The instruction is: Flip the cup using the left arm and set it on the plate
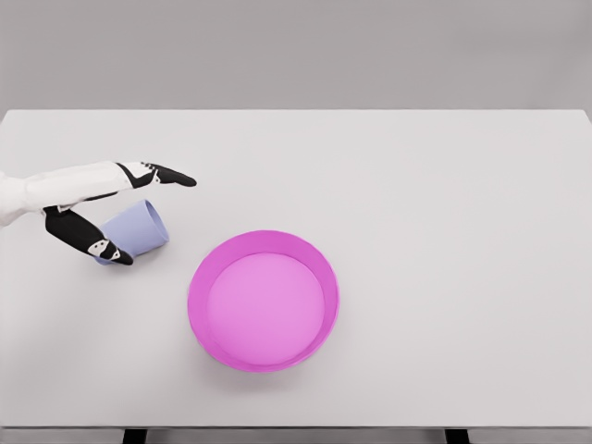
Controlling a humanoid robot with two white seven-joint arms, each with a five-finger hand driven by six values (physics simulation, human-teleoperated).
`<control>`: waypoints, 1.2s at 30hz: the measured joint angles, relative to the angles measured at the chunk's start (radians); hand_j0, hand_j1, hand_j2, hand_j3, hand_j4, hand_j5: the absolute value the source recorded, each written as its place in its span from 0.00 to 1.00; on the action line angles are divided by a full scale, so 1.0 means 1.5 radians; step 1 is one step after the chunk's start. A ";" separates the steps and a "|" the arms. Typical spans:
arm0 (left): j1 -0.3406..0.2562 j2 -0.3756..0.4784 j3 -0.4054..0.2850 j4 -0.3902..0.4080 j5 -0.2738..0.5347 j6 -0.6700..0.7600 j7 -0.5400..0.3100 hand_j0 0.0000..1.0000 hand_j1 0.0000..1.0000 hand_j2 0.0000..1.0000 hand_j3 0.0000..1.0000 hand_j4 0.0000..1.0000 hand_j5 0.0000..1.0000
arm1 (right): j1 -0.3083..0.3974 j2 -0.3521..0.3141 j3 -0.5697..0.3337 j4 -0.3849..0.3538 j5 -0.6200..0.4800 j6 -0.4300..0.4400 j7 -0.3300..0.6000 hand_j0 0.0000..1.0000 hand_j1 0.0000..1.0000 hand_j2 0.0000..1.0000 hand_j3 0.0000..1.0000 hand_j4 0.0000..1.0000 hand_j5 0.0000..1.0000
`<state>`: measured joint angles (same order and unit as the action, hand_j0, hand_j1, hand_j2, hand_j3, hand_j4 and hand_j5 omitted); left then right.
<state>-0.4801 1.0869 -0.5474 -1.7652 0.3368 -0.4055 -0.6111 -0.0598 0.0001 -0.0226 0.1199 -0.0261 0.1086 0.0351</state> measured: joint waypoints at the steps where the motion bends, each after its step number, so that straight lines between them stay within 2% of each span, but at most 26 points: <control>1: 0.000 0.000 0.000 0.000 0.000 0.000 0.000 1.00 1.00 1.00 1.00 1.00 1.00 | 0.001 0.000 0.000 0.000 0.000 0.000 0.000 1.00 1.00 1.00 1.00 1.00 1.00; 9: 0.011 -0.004 0.001 0.000 0.003 0.000 0.000 1.00 1.00 1.00 1.00 1.00 1.00 | 0.008 0.000 -0.004 0.001 -0.001 0.000 0.000 1.00 1.00 1.00 1.00 1.00 1.00; 16: 0.019 -0.010 0.006 0.000 0.038 0.026 0.003 1.00 1.00 1.00 1.00 1.00 1.00 | 0.008 0.000 -0.005 0.002 -0.001 0.000 0.000 1.00 1.00 1.00 1.00 1.00 1.00; 17: 0.029 -0.019 0.014 0.000 0.029 0.036 0.021 1.00 1.00 1.00 1.00 1.00 1.00 | 0.008 0.000 -0.005 0.001 -0.001 0.000 0.000 1.00 1.00 1.00 1.00 1.00 1.00; 18: 0.080 -0.026 0.035 0.001 0.021 0.045 0.048 1.00 1.00 1.00 1.00 1.00 1.00 | 0.008 0.000 -0.005 0.002 -0.001 0.000 0.000 1.00 1.00 1.00 1.00 1.00 1.00; 19: 0.109 -0.032 0.057 0.001 0.014 0.051 0.075 1.00 1.00 1.00 1.00 1.00 1.00 | 0.008 0.000 -0.005 0.002 -0.001 0.000 0.000 1.00 1.00 1.00 1.00 1.00 1.00; 21: 0.125 -0.040 0.085 0.001 0.019 0.064 0.113 1.00 1.00 1.00 1.00 1.00 1.00 | 0.008 0.000 -0.005 0.002 -0.001 0.000 0.000 1.00 1.00 1.00 1.00 1.00 1.00; 24: 0.143 -0.029 0.105 0.001 0.045 0.117 0.139 1.00 1.00 1.00 1.00 1.00 1.00 | 0.008 0.000 -0.006 0.002 -0.001 0.000 0.000 1.00 1.00 1.00 1.00 1.00 1.00; 28: 0.159 -0.012 0.107 0.001 0.046 0.227 0.149 1.00 1.00 1.00 1.00 1.00 1.00 | 0.008 0.000 -0.006 0.002 -0.001 0.000 0.000 1.00 1.00 1.00 1.00 1.00 1.00; 36: 0.148 -0.027 0.088 0.005 0.033 0.334 0.151 1.00 1.00 1.00 1.00 1.00 1.00 | 0.008 0.000 -0.006 0.002 -0.001 0.000 0.000 1.00 1.00 1.00 1.00 1.00 1.00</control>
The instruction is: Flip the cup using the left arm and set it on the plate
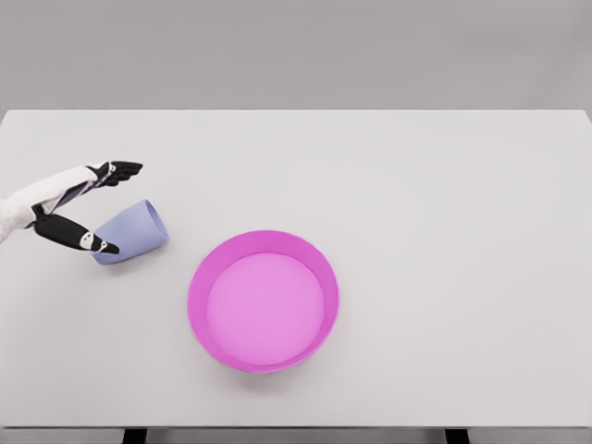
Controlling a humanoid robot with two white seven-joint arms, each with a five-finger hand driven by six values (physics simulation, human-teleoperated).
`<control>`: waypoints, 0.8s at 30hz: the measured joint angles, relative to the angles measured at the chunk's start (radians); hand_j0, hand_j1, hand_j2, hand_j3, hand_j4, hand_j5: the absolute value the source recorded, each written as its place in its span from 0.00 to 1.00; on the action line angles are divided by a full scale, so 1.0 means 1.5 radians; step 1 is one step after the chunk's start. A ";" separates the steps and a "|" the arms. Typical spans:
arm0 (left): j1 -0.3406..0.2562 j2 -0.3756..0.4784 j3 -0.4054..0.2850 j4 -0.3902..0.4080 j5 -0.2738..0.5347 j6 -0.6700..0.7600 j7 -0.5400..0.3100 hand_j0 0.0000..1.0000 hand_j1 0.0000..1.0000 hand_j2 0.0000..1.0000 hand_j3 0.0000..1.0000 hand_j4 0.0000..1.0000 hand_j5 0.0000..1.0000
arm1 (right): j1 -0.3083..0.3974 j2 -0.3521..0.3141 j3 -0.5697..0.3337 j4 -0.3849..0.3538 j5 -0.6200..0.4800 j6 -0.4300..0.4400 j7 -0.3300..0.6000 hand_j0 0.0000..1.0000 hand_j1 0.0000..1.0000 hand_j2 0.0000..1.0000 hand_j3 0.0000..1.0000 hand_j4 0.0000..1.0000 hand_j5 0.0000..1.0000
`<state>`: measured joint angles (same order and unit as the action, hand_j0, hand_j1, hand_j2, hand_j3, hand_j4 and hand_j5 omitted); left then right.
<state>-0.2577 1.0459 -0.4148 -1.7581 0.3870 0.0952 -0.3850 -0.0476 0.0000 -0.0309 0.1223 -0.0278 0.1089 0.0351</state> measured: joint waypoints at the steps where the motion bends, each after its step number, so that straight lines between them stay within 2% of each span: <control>1: -0.002 -0.006 0.001 -0.001 -0.009 0.012 -0.001 1.00 1.00 1.00 1.00 1.00 1.00 | 0.000 0.000 0.000 0.000 0.000 0.000 0.000 1.00 1.00 1.00 1.00 1.00 1.00; 5: -0.019 -0.036 0.006 -0.002 -0.051 0.041 -0.020 1.00 1.00 1.00 1.00 1.00 1.00 | 0.000 0.000 0.000 0.000 0.000 0.000 0.000 1.00 1.00 1.00 1.00 1.00 1.00; 12: -0.020 -0.083 0.006 0.002 -0.074 0.050 -0.032 1.00 1.00 1.00 1.00 1.00 1.00 | 0.000 0.000 0.000 0.000 0.000 0.000 0.000 1.00 1.00 1.00 1.00 1.00 1.00; 24: -0.020 -0.089 0.007 0.011 -0.092 0.050 -0.032 1.00 1.00 1.00 1.00 1.00 1.00 | 0.000 0.000 0.000 0.000 0.000 0.000 0.000 1.00 1.00 1.00 1.00 1.00 1.00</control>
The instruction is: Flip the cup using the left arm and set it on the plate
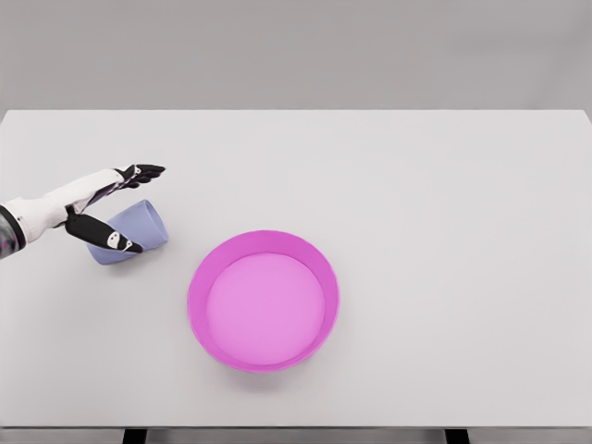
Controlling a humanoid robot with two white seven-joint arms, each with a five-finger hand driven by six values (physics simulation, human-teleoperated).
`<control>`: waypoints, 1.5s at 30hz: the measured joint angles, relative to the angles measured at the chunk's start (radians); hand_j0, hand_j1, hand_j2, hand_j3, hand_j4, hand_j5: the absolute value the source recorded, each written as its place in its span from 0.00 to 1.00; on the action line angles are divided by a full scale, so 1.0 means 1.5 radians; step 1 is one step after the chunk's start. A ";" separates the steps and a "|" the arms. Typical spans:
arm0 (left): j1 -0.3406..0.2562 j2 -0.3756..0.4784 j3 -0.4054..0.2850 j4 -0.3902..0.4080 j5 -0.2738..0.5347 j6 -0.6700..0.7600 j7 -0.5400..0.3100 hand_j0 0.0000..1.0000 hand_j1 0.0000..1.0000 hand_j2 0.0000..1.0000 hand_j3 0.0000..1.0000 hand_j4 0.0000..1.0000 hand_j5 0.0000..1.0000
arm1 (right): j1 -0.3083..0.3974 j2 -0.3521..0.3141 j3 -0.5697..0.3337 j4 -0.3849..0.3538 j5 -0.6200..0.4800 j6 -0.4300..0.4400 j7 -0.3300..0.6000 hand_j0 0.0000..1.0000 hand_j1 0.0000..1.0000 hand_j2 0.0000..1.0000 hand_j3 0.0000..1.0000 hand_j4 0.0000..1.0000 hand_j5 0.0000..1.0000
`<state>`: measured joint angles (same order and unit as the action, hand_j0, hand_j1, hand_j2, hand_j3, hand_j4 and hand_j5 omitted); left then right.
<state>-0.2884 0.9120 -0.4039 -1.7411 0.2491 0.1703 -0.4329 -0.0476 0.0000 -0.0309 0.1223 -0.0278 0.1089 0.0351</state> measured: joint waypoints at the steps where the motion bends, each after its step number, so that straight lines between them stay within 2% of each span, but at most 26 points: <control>1: 0.000 -0.001 0.000 0.004 -0.004 0.000 0.000 1.00 1.00 1.00 1.00 1.00 1.00 | 0.000 0.000 0.000 0.000 0.000 0.000 0.000 1.00 1.00 1.00 1.00 1.00 1.00; 10: 0.000 -0.014 -0.004 0.043 -0.024 0.012 -0.001 1.00 1.00 1.00 1.00 1.00 1.00 | 0.000 0.000 0.000 0.000 0.000 0.000 0.000 1.00 1.00 1.00 1.00 1.00 1.00; 31: -0.012 -0.056 -0.011 0.088 -0.060 0.024 -0.004 1.00 1.00 1.00 1.00 1.00 1.00 | 0.000 0.000 0.000 0.000 0.000 0.000 0.000 1.00 1.00 1.00 1.00 1.00 1.00; 43: -0.007 -0.061 -0.011 0.092 -0.067 0.025 -0.003 1.00 1.00 1.00 1.00 1.00 1.00 | 0.000 0.000 0.000 0.000 0.000 0.000 0.000 1.00 1.00 1.00 1.00 1.00 1.00; 45: -0.005 -0.062 -0.011 0.092 -0.067 0.025 -0.003 0.97 0.97 0.97 0.97 0.97 0.97 | 0.000 0.000 0.000 0.000 0.000 0.000 0.000 1.00 1.00 1.00 1.00 1.00 1.00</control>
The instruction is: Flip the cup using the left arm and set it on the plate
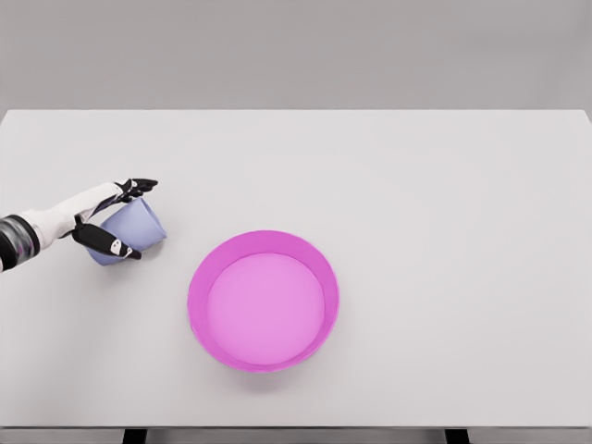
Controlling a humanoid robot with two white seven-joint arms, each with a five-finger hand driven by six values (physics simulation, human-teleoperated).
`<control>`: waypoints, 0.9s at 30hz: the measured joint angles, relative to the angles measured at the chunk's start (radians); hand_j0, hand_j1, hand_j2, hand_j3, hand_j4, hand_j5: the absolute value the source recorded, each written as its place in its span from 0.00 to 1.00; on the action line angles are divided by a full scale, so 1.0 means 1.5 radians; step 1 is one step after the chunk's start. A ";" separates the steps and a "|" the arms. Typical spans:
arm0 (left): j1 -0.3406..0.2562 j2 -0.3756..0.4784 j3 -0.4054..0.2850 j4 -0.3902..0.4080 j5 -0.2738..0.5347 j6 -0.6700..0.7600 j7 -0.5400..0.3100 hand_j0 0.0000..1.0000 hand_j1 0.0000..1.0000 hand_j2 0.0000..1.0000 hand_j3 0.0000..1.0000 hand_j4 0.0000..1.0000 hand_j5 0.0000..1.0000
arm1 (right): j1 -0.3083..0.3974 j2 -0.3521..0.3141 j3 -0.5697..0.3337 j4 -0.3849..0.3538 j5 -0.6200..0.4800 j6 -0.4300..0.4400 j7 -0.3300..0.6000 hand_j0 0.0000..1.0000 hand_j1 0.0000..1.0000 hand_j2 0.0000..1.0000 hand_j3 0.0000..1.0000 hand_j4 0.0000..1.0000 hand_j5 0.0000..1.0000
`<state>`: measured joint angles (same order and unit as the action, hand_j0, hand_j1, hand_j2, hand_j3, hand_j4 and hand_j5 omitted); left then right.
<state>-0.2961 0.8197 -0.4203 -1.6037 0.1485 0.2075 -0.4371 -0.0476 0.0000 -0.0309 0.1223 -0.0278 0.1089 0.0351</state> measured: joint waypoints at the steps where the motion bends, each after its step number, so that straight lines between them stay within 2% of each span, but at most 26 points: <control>1: 0.000 0.000 0.000 0.000 0.000 0.000 0.000 0.87 0.87 0.87 0.87 0.87 0.87 | 0.000 0.000 0.000 0.000 0.000 0.000 0.000 1.00 1.00 1.00 1.00 1.00 1.00; 4: 0.000 0.000 0.000 -0.001 0.001 0.000 0.002 0.72 0.72 0.72 0.72 0.72 0.72 | 0.000 0.000 0.000 0.000 0.000 0.000 0.000 1.00 1.00 1.00 1.00 1.00 1.00; 6: -0.001 0.000 0.001 -0.001 0.002 0.000 0.003 0.67 0.67 0.67 0.67 0.67 0.67 | 0.000 0.000 0.000 0.000 0.000 0.000 0.000 1.00 1.00 1.00 1.00 1.00 1.00; 12: -0.002 0.000 0.002 -0.003 0.006 -0.004 0.004 0.66 0.66 0.66 0.66 0.66 0.66 | 0.000 0.000 0.000 0.000 0.000 0.000 0.000 1.00 1.00 1.00 1.00 1.00 1.00; 15: 0.000 0.001 0.004 -0.008 0.021 -0.037 0.006 0.65 0.65 0.65 0.65 0.65 0.65 | 0.000 0.000 0.000 0.000 0.000 0.000 0.000 1.00 1.00 1.00 1.00 1.00 1.00; 21: 0.005 -0.001 0.008 -0.035 0.041 -0.166 0.011 0.66 0.66 0.66 0.66 0.66 0.66 | 0.000 0.000 0.000 0.000 0.000 0.000 0.000 1.00 1.00 1.00 1.00 1.00 1.00; 27: 0.036 -0.004 0.002 -0.088 0.110 -0.302 0.037 0.66 0.66 0.66 0.66 0.66 0.66 | 0.000 0.000 0.000 0.000 0.000 0.000 0.000 1.00 1.00 1.00 1.00 1.00 1.00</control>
<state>-0.2424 0.8136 -0.4177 -1.7357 0.3132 -0.2449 -0.3808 -0.0476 0.0000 -0.0309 0.1223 -0.0278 0.1089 0.0351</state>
